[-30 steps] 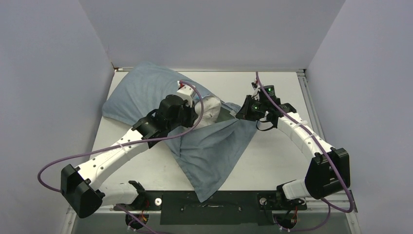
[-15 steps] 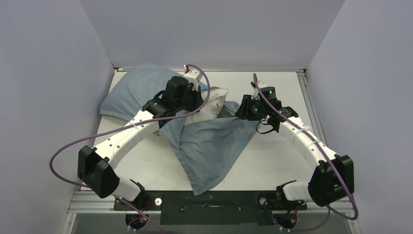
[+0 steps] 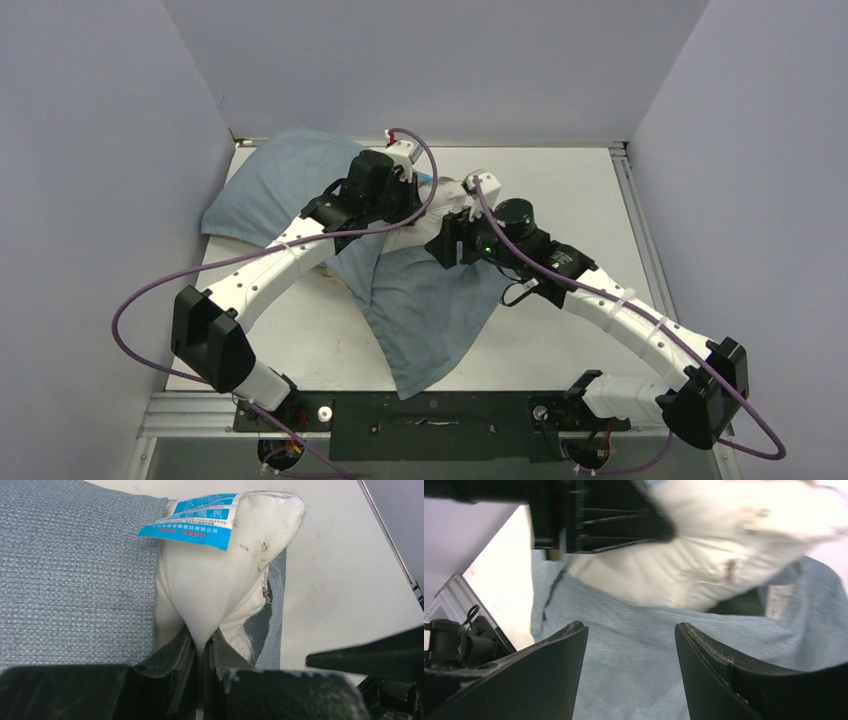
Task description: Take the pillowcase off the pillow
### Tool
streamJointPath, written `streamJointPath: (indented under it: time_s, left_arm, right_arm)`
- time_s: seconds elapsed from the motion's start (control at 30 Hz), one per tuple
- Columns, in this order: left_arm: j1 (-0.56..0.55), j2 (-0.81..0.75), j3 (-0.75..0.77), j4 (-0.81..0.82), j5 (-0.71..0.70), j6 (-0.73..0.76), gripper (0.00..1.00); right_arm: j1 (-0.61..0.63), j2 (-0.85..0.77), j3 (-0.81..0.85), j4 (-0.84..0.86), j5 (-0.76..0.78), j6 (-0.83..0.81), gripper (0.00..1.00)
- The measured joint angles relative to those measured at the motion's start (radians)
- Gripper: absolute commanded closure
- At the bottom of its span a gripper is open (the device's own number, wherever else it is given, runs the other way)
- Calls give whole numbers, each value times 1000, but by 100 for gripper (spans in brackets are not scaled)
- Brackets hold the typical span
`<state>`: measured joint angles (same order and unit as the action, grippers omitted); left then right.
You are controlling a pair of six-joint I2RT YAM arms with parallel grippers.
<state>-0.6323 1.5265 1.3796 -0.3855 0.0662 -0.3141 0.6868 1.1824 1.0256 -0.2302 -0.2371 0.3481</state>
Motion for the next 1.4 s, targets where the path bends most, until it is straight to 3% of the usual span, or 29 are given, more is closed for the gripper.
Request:
streamJointPath:
  time_s: [0.17, 0.4, 0.7, 0.77, 1.03, 1.4]
  left_arm:
    - [0, 26, 31, -14, 5, -4, 100]
    - [3, 31, 33, -19, 14, -24, 100]
    - [7, 31, 33, -29, 21, -48, 100]
    - [9, 32, 34, -30, 21, -49, 100]
    - [28, 101, 101, -67, 25, -56, 100]
    - [106, 217, 318, -89, 26, -80, 100]
  right_arm:
    - [114, 73, 0, 68, 57, -5, 35]
    - [164, 176, 1, 85, 114, -5, 41]
    - [189, 202, 0, 101, 147, 13, 87]
    - [193, 203, 0, 100, 147, 18, 93]
    - [198, 174, -18, 93, 156, 22, 95]
    - [231, 21, -156, 37, 134, 23, 95]
